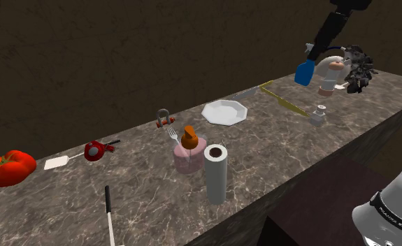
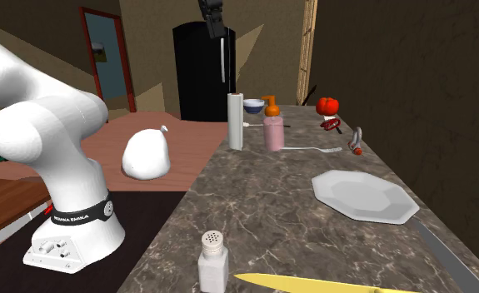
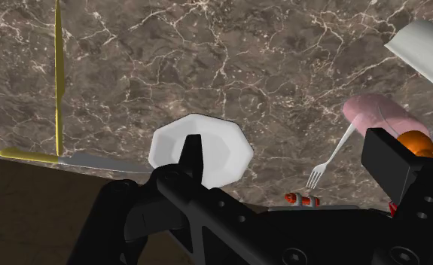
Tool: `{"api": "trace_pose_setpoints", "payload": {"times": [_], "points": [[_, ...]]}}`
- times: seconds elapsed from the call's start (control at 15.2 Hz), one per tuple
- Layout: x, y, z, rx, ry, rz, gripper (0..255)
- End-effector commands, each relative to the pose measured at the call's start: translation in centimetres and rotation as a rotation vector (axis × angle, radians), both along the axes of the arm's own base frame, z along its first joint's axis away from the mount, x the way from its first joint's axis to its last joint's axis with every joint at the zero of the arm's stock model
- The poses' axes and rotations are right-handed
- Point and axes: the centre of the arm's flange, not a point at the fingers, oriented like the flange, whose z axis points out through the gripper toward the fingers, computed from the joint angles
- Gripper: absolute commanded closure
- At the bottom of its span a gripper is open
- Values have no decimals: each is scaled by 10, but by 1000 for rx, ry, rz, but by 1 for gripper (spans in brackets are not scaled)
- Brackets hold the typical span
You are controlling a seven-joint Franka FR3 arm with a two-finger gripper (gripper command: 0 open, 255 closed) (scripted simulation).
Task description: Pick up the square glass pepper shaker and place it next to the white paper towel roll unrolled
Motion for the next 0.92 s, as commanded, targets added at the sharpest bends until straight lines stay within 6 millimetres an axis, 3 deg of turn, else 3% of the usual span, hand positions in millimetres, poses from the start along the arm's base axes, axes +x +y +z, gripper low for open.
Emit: {"api": "trace_pose_setpoints", "payload": {"times": [0.0,0.86], "points": [[0,0,0,0,0,0,0],[7,-117,-122,-28,7,17,0]]}}
